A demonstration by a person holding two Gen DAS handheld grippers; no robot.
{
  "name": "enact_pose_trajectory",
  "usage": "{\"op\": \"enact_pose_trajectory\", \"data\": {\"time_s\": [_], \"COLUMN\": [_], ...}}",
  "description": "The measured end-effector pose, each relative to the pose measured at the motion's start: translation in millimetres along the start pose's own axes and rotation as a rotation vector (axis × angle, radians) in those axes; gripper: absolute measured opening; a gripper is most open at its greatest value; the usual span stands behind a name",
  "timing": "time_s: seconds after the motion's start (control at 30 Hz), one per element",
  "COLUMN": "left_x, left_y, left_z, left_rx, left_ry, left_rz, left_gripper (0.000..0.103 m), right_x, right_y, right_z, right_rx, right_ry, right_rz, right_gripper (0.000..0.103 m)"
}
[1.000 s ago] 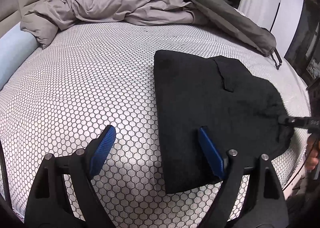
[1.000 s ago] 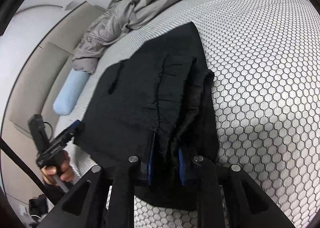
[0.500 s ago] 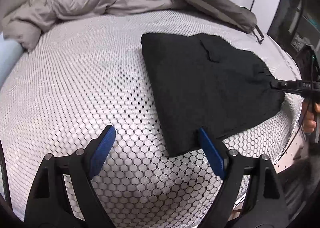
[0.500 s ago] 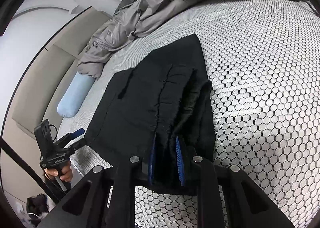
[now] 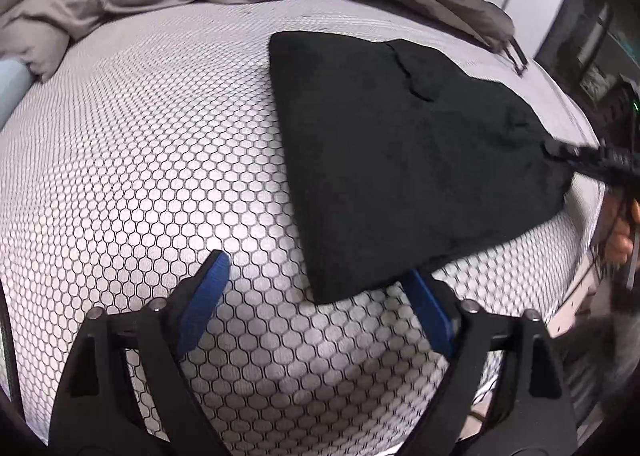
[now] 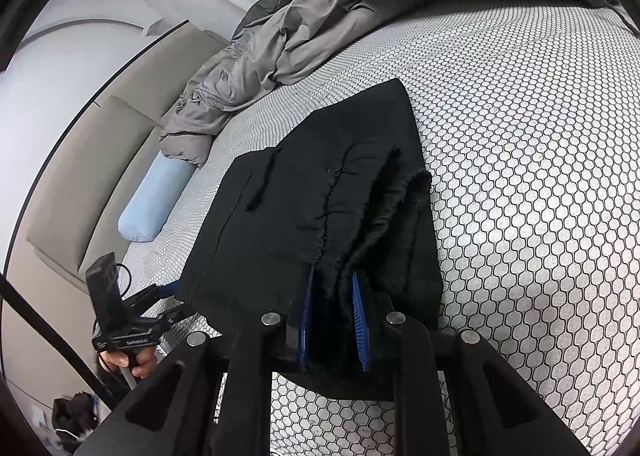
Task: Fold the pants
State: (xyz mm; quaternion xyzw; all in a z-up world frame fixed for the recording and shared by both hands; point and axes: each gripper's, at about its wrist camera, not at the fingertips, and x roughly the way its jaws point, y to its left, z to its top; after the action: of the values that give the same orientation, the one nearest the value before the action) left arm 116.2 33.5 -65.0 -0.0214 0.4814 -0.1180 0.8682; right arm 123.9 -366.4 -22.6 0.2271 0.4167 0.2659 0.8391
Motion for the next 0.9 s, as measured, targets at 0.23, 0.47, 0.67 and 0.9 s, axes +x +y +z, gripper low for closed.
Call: {"op": "enact_pose_trajectory", "data": {"time_s": [0.23, 0.47, 0.67, 0.9], "left_x": [6, -39, -27, 12], "left_y": [4, 15, 28, 18], "left_z": [-10, -6, 13, 16], "left_rx": [0.061, 0.048, -0.162, -0.116], "left_ry": [0.066, -0.055, -0.104, -0.015], "left_rz": [0.119, -0.019, -0.175, -0.169], "left_gripper": [0.095, 0.092, 0.07, 0.033], "right_x": [18, -13, -9, 19], "right_y": [-2, -2, -25, -16], "right_z": [-5, -1, 2, 0], "right_rx": [-0.049, -0.013, 0.096, 0.059], "right_ry": [0.056, 0.009, 0.034, 0.014], "right_rz": [-0.111, -0.031, 0.062, 0.047], "right_gripper": [0.02, 0.04, 0.047, 0.017]}}
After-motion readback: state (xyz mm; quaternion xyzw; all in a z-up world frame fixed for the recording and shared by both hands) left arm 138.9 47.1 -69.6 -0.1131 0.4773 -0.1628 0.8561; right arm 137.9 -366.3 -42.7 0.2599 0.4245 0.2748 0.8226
